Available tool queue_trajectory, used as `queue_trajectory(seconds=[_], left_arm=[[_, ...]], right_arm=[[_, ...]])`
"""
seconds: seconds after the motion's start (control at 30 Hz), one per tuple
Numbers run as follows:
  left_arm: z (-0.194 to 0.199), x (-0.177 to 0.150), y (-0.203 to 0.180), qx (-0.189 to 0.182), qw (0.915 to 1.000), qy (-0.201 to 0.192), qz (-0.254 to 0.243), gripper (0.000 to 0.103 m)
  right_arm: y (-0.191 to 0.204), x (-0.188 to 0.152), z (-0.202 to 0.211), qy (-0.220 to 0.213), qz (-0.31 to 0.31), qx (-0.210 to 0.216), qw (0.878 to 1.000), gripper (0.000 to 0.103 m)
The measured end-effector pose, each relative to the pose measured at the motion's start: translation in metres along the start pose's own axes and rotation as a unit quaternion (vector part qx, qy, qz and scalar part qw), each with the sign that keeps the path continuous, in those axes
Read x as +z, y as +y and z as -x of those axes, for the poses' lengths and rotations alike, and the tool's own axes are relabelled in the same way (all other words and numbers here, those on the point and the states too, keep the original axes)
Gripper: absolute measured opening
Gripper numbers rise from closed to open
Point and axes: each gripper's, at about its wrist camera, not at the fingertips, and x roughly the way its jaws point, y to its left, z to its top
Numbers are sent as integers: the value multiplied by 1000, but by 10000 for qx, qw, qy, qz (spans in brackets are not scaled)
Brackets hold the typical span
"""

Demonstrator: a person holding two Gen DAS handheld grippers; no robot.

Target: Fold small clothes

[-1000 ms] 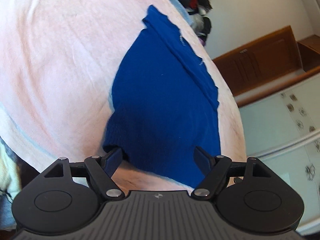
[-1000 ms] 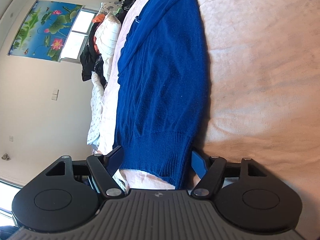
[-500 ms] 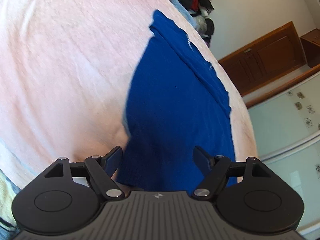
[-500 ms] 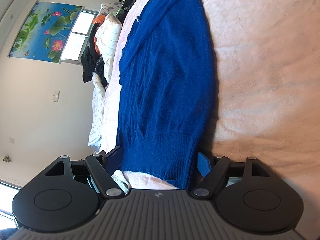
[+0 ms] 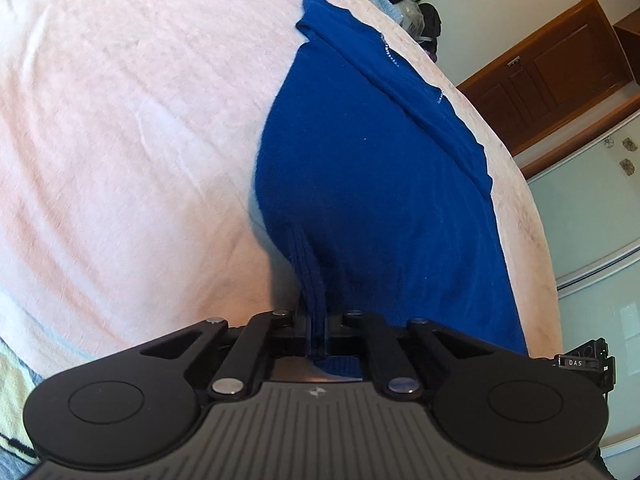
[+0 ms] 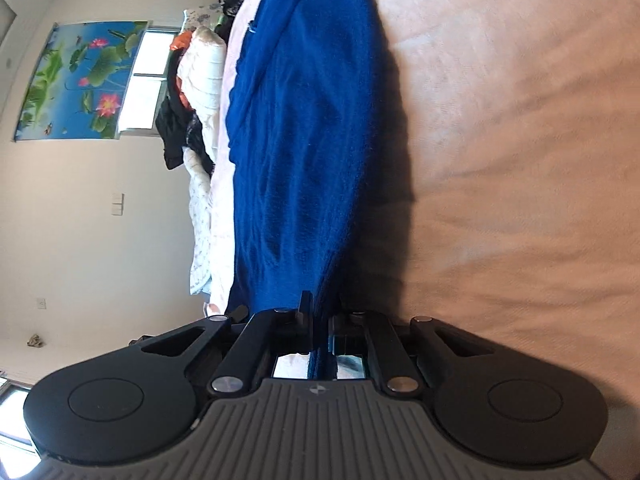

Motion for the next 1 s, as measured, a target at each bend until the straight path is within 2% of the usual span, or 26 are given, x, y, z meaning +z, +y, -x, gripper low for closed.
queue_trajectory(seconds=[0.17,0.3,0.43,0.57,0.67,0.83,1.0], left_arm=[[9,17,-9,-517,9984,-159,185,5],[20,45,-21,-820,9955,-436,189,5],[14,91,-34,-1136,9902,-772,249,5],[-14,146,-50,-1367,9850,-986,373,5],[-42,191,-68,-1400,9845,-1012,294,5],[-92,261,-100,-1194,9867,-1102,-23,5],[-151,314,-113,-859,9905,-1069,-59,5]], right_arm=[[21,9,4,-55,186,434,9989,11],[40,31,12,-243,328,841,9956,11],[57,75,20,-739,411,1282,9881,11],[73,138,18,-1237,533,1586,9781,11],[80,189,9,-1517,498,1642,9734,11],[88,273,-24,-1682,439,1519,9730,11],[59,344,-62,-1959,-68,1182,9734,12]])
